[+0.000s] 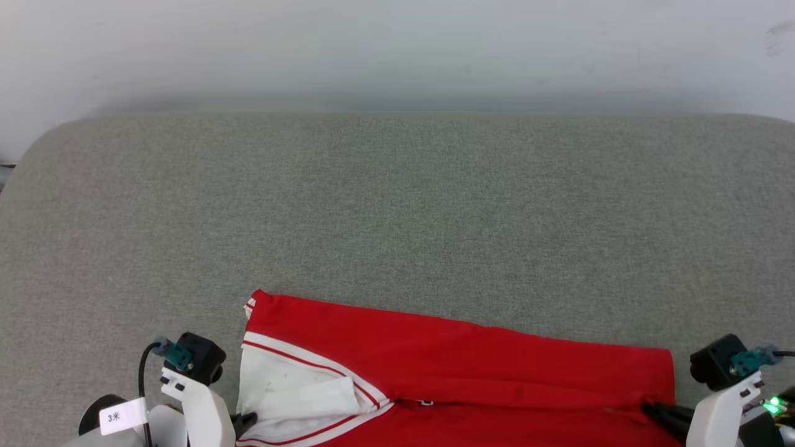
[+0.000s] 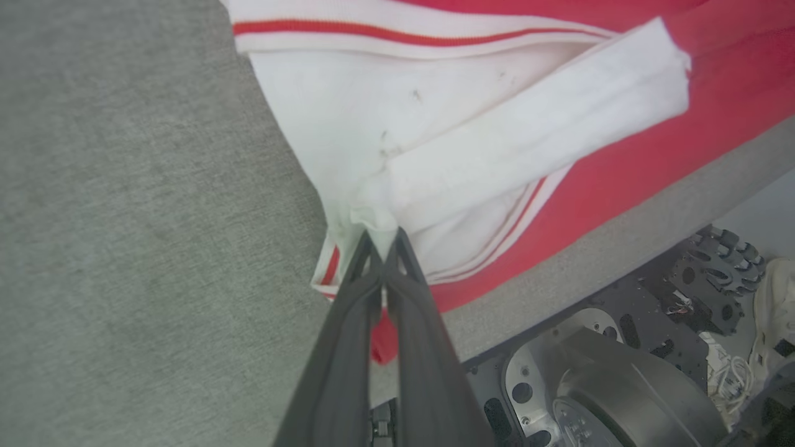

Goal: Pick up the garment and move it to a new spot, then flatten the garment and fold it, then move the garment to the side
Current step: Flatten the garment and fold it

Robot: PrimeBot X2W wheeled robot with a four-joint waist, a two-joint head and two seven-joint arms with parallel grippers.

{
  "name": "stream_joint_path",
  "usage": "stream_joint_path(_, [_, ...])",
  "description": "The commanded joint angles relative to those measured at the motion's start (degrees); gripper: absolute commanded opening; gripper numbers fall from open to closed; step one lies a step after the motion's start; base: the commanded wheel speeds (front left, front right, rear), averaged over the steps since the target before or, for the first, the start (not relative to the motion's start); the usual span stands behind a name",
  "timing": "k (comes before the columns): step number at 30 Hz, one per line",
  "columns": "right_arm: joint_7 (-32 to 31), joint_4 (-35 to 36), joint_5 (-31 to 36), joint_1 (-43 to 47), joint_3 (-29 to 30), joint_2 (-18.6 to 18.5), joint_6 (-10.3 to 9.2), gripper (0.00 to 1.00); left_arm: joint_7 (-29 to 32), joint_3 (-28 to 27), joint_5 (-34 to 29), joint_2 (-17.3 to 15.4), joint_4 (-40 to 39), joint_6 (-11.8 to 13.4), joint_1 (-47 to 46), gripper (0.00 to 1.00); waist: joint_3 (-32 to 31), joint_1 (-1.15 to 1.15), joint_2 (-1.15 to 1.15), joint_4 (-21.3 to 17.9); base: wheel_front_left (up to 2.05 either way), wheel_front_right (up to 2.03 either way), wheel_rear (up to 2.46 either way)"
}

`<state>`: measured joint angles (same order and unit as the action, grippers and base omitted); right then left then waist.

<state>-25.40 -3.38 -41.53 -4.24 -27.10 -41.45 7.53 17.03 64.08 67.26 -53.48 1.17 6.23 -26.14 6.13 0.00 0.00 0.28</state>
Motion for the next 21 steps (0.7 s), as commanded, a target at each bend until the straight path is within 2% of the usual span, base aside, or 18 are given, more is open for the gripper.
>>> stream_joint_path(1, [-0.6, -0.3, -0.1, 1.1, 0.8, 1.0, -0.09, 0.00, -0.2, 0.2, 0.0, 0.4, 0.7, 0.0, 0.7, 0.00, 0.5, 0.00, 0.00, 0.0, 0.00, 0.00, 0.00])
stream_joint_path(5, [-1.8, -3.3, 1.1, 2.4, 1.0, 2.6, -0.09, 0.00, -1.0, 0.4, 1.1, 2.5, 3.5, -0.6, 1.7, 0.00, 1.5, 0.00, 0.00, -0.1, 0.00, 0.00, 0.00])
stream_joint_path(10, [0.0, -6.6, 1.7, 1.9, 0.6, 4.6, -0.10, 0.00, -2.5, 0.1, 1.4, 4.4, 6.9, -1.3, 2.0, 0.00, 1.8, 0.00, 0.00, -0.1, 0.00, 0.00, 0.00])
stream_joint_path(11, [0.7, -6.9, 1.9, 1.6, 0.8, 5.0, -0.10, 0.69, -3.2, -0.1, 1.0, 4.4, 7.5, -1.1, 2.0, 0.22, 1.7, 0.00, 0.00, -0.2, 0.00, 0.00, 0.00])
stream_joint_path(12, [1.3, -6.8, 2.2, 1.2, 0.9, 5.2, -0.10, 1.00, -3.8, -0.3, 0.9, 4.3, 7.8, -0.8, 2.2, 0.45, 1.5, 0.00, 0.00, -0.3, 0.00, 0.00, 0.00])
stream_joint_path(13, [2.1, -6.5, 2.4, 0.8, 1.3, 5.4, -0.10, 1.00, -4.5, -0.6, 0.9, 4.1, 7.9, -0.5, 2.5, 1.00, 1.2, 0.00, 0.00, -0.3, 0.00, 0.00, 0.00])
stream_joint_path(17, [3.9, -4.8, 2.7, 0.5, 2.5, 5.2, -0.09, 1.00, -7.1, -1.5, 0.5, 3.3, 6.7, 0.4, 2.9, 1.00, 0.2, 0.00, 0.00, -0.4, 0.00, 0.00, 0.00])
stream_joint_path(21, [4.6, -1.1, 2.7, 1.3, 5.0, 4.6, -0.08, 1.00, -13.3, -4.1, -0.1, 2.2, 3.7, 2.7, 4.2, 1.00, -0.9, 0.00, 0.00, -0.4, 0.00, 0.00, 0.00])
